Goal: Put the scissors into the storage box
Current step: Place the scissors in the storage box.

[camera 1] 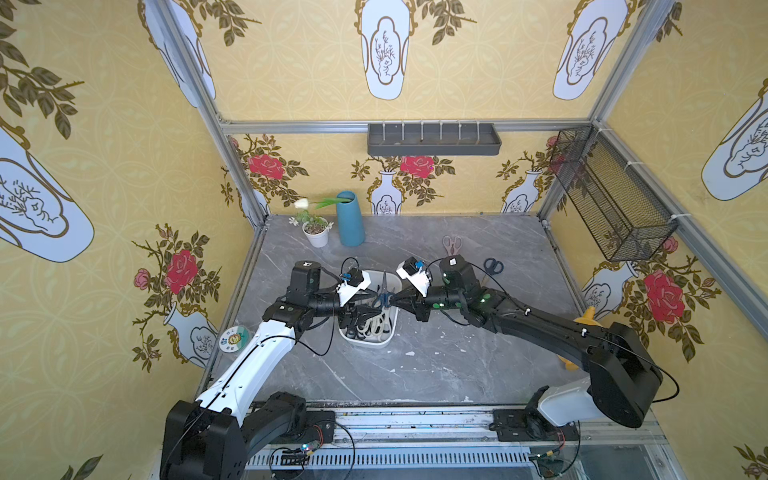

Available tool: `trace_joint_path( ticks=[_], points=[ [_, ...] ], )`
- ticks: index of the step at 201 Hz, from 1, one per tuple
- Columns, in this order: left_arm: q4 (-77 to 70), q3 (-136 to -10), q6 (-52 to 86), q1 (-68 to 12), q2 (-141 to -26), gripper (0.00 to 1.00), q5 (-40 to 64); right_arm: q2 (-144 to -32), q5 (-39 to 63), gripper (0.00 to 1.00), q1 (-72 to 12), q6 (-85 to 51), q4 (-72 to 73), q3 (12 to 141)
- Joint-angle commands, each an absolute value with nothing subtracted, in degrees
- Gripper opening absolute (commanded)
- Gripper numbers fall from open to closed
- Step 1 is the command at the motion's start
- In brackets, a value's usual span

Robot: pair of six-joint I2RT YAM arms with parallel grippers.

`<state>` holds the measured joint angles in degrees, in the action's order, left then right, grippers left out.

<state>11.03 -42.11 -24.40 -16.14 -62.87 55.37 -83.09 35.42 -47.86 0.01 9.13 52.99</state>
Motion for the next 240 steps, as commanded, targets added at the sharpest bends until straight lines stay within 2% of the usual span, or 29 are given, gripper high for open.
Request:
trace_joint_path(
  ticks=[1,40,63,86,136,165,192,202,240],
  points=[
    [6.9,-41.6,-22.1,-16.2,-63.2,0.52,54.0,-83.2,34.1,0.00,-48.6,-0.7,11.5,52.9],
    [6.9,-41.4,-22.5,-16.2,-64.0,0.37,55.5,-83.9,32.2,0.00,-49.8,-1.4,12.5,53.1],
    [7.1,-41.4,-22.9,-16.4,-64.1,0.21,56.9,-84.4,29.4,0.00,-50.7,-1.1,12.2,52.9],
    [8.9,-41.5,-24.4,-16.5,-64.0,0.00,57.3,-84.6,25.9,0.00,-51.1,-0.4,12.2,53.0],
    [15.6,-42.2,-27.9,-16.4,-63.5,0.00,57.9,-84.4,19.9,0.00,-50.9,2.3,10.8,53.9],
    [18.2,-42.6,-29.2,-16.5,-63.6,0.10,57.7,-83.8,16.5,0.00,-50.8,3.4,10.4,53.9],
    [18.2,-42.8,-29.4,-16.5,-63.7,0.23,56.5,-84.2,17.8,0.00,-51.2,3.0,10.4,54.4],
    [17.7,-42.9,-29.2,-16.5,-63.7,0.23,56.1,-84.6,18.1,0.00,-51.5,2.5,10.5,54.5],
    [17.7,-43.8,-27.9,-16.4,-64.7,0.10,58.1,-86.6,13.4,0.00,-54.0,1.8,12.5,55.3]
  ],
)
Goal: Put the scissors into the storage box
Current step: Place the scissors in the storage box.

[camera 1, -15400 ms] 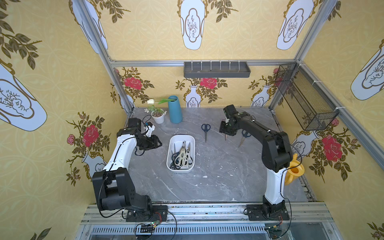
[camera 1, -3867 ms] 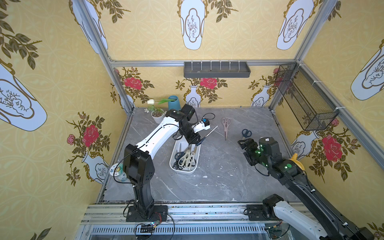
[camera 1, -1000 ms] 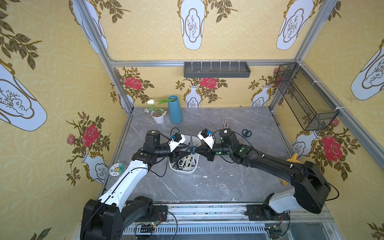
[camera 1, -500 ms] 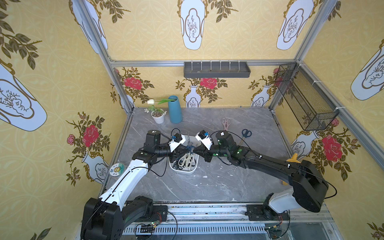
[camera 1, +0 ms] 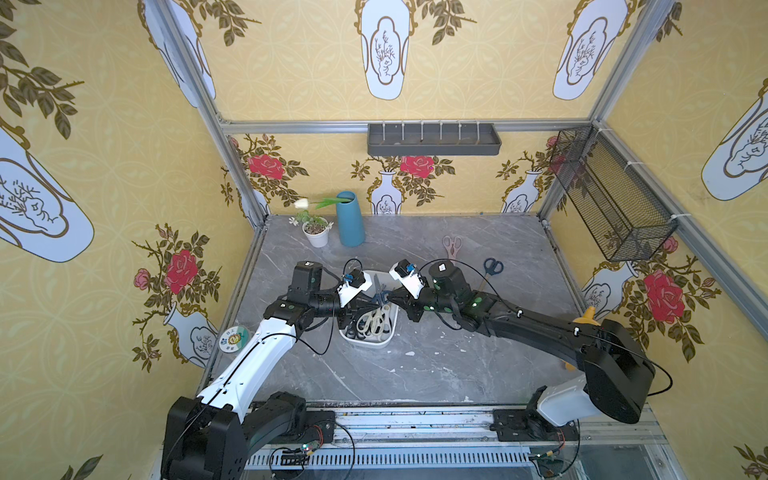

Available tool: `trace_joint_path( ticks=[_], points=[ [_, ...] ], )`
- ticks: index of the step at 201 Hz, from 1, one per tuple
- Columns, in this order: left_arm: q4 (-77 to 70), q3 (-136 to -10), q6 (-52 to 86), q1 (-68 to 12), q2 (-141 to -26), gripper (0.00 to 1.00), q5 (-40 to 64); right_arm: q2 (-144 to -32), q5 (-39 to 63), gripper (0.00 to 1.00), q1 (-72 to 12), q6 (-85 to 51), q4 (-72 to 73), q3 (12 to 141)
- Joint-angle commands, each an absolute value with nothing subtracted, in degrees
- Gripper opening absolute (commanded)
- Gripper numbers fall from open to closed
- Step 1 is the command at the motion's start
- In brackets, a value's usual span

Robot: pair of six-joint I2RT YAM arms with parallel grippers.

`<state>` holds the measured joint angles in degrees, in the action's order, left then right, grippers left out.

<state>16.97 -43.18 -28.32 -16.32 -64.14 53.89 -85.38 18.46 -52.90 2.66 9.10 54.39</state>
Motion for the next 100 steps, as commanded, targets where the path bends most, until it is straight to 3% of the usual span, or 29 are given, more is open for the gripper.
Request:
trace_joint_path(
  ticks=[1,19,36,42,78,100],
  points=[
    [17.7,-43.8,-27.8,-16.4,-64.8,0.10,58.2,-86.6,13.3,0.00,-54.0,1.8,12.6,55.4],
    [17.2,-43.6,-26.0,-16.4,-64.9,0.14,58.2,-87.9,12.9,0.01,-54.9,1.1,13.3,56.1],
    [17.2,-43.1,-25.8,-16.1,-63.8,0.35,54.2,-88.1,13.3,0.02,-55.5,-0.6,13.6,55.6],
    [17.1,-42.8,-26.0,-15.5,-62.9,0.38,53.1,-88.0,13.3,0.02,-55.6,-1.7,13.3,55.1],
    [14.5,-40.4,-20.7,-10.0,-59.0,0.37,52.5,-87.3,13.2,0.03,-57.2,-10.1,11.7,53.6],
    [10.4,-39.0,-14.6,-10.1,-58.8,0.24,54.3,-89.4,13.7,0.04,-60.6,-13.5,14.2,55.3]
  ],
)
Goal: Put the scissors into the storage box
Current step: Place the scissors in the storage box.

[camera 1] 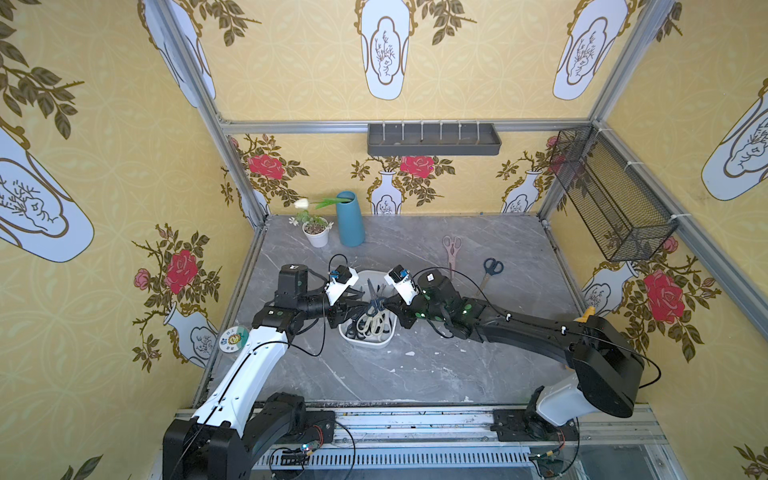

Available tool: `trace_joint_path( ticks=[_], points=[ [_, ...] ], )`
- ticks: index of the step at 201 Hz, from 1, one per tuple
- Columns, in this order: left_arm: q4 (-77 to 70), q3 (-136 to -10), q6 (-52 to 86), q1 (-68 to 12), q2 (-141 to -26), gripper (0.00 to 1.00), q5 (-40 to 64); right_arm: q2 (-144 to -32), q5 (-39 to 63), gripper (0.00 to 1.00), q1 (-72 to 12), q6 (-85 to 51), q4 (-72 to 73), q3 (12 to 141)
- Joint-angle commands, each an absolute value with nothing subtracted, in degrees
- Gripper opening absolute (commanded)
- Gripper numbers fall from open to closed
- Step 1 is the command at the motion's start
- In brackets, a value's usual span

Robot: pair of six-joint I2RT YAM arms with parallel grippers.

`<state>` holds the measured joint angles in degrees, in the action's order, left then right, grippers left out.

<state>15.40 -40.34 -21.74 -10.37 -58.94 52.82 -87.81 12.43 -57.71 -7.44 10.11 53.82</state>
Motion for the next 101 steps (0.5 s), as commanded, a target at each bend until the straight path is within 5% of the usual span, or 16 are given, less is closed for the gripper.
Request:
trace_joint_path(
  ticks=[1,35,47,101],
  points=[
    [10.3,-39.1,-14.4,-10.1,-58.8,0.24,54.3,-89.6,13.6,0.04,-60.8,-13.6,14.4,55.4],
    [21.1,-42.3,-20.3,-9.4,-54.0,0.55,59.2,-91.8,11.1,0.05,-60.0,-23.4,14.2,55.3],
    [28.1,-43.8,-24.5,-8.0,-50.0,0.98,58.9,-91.3,10.2,0.04,-59.0,-27.6,12.4,54.4],
    [48.5,-48.9,-32.4,3.9,-43.0,1.00,44.3,-90.2,8.8,0.08,-59.0,-45.2,1.2,56.5]
  ],
)
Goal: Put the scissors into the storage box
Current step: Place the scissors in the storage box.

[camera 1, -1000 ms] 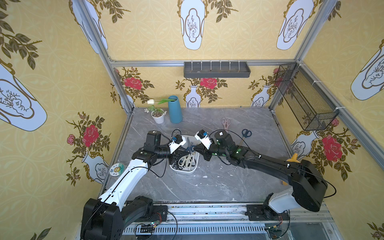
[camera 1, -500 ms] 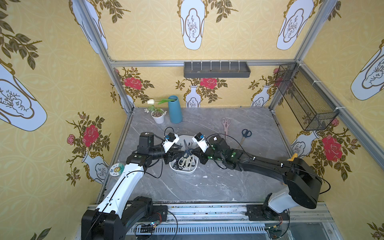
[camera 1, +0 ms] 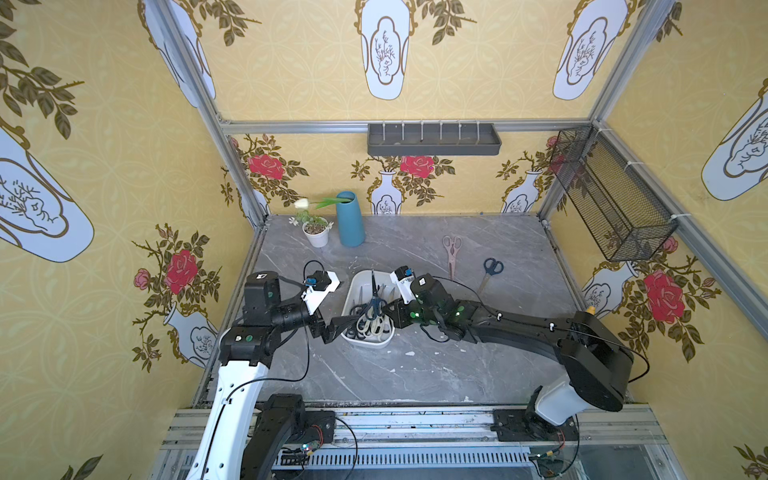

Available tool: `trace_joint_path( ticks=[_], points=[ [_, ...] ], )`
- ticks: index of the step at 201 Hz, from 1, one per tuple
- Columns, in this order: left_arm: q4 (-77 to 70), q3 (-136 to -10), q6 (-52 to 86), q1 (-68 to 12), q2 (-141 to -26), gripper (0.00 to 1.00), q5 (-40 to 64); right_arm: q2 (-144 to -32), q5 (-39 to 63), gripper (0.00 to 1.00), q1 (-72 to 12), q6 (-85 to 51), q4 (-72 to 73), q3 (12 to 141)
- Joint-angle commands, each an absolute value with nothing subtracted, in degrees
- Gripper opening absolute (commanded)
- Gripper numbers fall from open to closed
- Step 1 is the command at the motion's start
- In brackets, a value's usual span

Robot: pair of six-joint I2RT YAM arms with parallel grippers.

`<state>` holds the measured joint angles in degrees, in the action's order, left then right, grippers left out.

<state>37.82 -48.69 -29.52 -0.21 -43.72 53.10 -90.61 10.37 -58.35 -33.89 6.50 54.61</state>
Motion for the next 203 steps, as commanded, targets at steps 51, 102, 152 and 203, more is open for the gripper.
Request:
trace_joint_path(
  ticks=[51,102,152,203],
  points=[
    [52.9,-54.9,-17.3,6.1,-45.1,1.00,27.8,-96.3,13.8,0.06,-59.7,-66.9,-18.6,66.5],
    [53.3,-57.5,-11.0,6.2,-49.5,1.00,27.4,-105.8,13.4,0.09,-62.6,-74.8,-31.9,80.7],
    [54.1,-58.5,-8.1,6.2,-54.3,1.00,27.9,-116.5,10.5,0.11,-62.8,-76.7,-39.1,92.0],
    [53.3,-58.1,-8.7,6.2,-52.6,1.00,27.6,-123.0,6.8,0.12,-62.5,-78.3,-42.5,98.5]
  ],
)
